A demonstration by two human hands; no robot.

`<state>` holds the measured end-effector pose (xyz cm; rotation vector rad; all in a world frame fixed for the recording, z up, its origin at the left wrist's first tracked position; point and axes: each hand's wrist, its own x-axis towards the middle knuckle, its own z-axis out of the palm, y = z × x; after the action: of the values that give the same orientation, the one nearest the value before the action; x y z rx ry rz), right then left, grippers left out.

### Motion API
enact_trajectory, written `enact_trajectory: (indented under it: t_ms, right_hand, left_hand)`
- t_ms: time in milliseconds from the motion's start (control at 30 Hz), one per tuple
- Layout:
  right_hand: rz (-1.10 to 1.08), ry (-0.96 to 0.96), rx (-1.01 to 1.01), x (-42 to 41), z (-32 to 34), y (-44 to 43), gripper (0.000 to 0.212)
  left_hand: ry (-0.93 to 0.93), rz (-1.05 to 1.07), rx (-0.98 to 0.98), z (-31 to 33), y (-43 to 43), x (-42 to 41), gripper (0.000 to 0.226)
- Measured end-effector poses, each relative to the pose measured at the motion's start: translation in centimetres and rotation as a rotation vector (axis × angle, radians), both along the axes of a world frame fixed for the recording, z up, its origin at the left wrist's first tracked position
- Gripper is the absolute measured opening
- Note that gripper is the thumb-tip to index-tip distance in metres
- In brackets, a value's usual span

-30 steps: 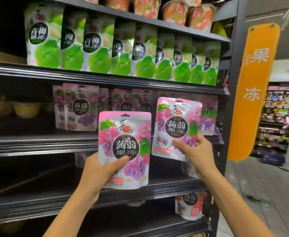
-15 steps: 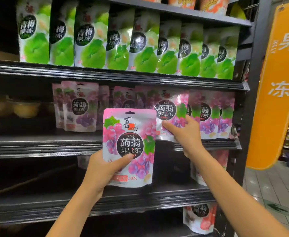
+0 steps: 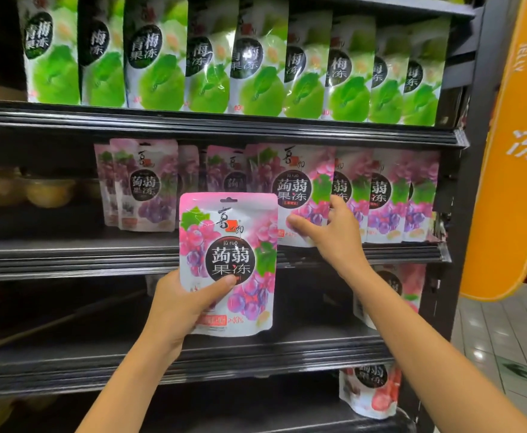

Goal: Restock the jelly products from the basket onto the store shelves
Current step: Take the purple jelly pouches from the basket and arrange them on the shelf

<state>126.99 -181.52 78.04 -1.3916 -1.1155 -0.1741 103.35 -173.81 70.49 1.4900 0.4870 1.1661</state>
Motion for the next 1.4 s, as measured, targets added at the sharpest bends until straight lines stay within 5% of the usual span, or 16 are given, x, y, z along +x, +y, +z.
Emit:
enact_trajectory:
  t_ms: [133, 733, 967, 1133, 1267, 1400]
  right_hand:
    - [-0.089, -0.040, 0.004, 0.8, -1.0, -1.4, 0.047]
    - [-0.405, -0.113, -0.058, 0.5, -1.8, -1.7, 0.051]
    - [-0.373, -0.105, -0.084, 0.3, -1.6, -2.4, 0.050]
    - [-0.064, -0.070, 0.125, -2.1, -1.4, -3.9, 0.021]
    - [0.403, 0.117, -0.169, -4.8, -1.6, -4.0, 0.025]
    - [0.395, 0.212, -0.109, -5.0, -0.3, -3.1, 0.037]
  left_hand:
    - [0.005, -0.003, 0.005, -0.3, 0.0, 0.1, 0.054]
    - [-0.017, 0.000, -0.010, -0.2, -1.1, 0.4, 0.051]
    - [-0.002, 0.012, -0.011, 0.9, -1.5, 0.8, 0.046]
    - [0.020, 0.008, -0.005, 2.5, -1.5, 1.3, 0.046]
    - [0.017, -0.008, 0.011, 3.8, -1.5, 1.7, 0.043]
    - [-0.061, 0.098, 0.091, 5.7, -1.3, 2.3, 0.048]
